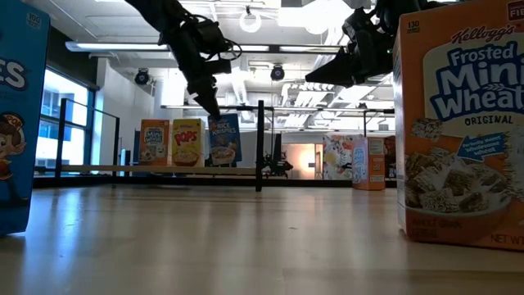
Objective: Stack cereal on shelf
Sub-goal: Put the top left blue cereal box on the shelf
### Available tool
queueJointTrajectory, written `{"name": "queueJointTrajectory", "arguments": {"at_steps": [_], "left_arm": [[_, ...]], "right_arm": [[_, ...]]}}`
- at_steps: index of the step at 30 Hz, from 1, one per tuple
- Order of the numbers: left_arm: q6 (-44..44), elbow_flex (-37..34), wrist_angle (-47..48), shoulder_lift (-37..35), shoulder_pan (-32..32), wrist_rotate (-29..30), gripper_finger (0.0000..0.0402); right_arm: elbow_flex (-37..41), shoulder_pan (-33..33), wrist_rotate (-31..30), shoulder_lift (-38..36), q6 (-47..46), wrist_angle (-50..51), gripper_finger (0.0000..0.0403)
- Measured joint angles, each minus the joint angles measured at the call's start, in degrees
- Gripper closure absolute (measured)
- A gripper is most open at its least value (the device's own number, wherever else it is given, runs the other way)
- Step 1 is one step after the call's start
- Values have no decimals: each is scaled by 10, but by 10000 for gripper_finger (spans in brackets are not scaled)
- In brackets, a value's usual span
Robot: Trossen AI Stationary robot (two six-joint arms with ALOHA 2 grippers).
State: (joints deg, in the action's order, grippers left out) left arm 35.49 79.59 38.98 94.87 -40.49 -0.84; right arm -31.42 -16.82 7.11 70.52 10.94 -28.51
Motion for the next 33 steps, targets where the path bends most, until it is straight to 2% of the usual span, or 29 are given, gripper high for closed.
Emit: {"name": "queueJointTrajectory", "arguments": {"at_steps": [9, 15, 24, 33], "left_arm": [[19, 0, 1, 1, 7, 2, 204], [8, 0, 0, 2, 7, 2, 191], [0, 0, 2, 2, -1, -4, 191], [-2, 0, -6, 2, 0, 0, 161]], "right_arm": [[0, 0, 0, 0, 0, 0, 402], [0, 0, 0, 0, 0, 0, 402], [0, 0, 0, 0, -2, 0, 402], [0, 0, 0, 0, -2, 0, 402]]}}
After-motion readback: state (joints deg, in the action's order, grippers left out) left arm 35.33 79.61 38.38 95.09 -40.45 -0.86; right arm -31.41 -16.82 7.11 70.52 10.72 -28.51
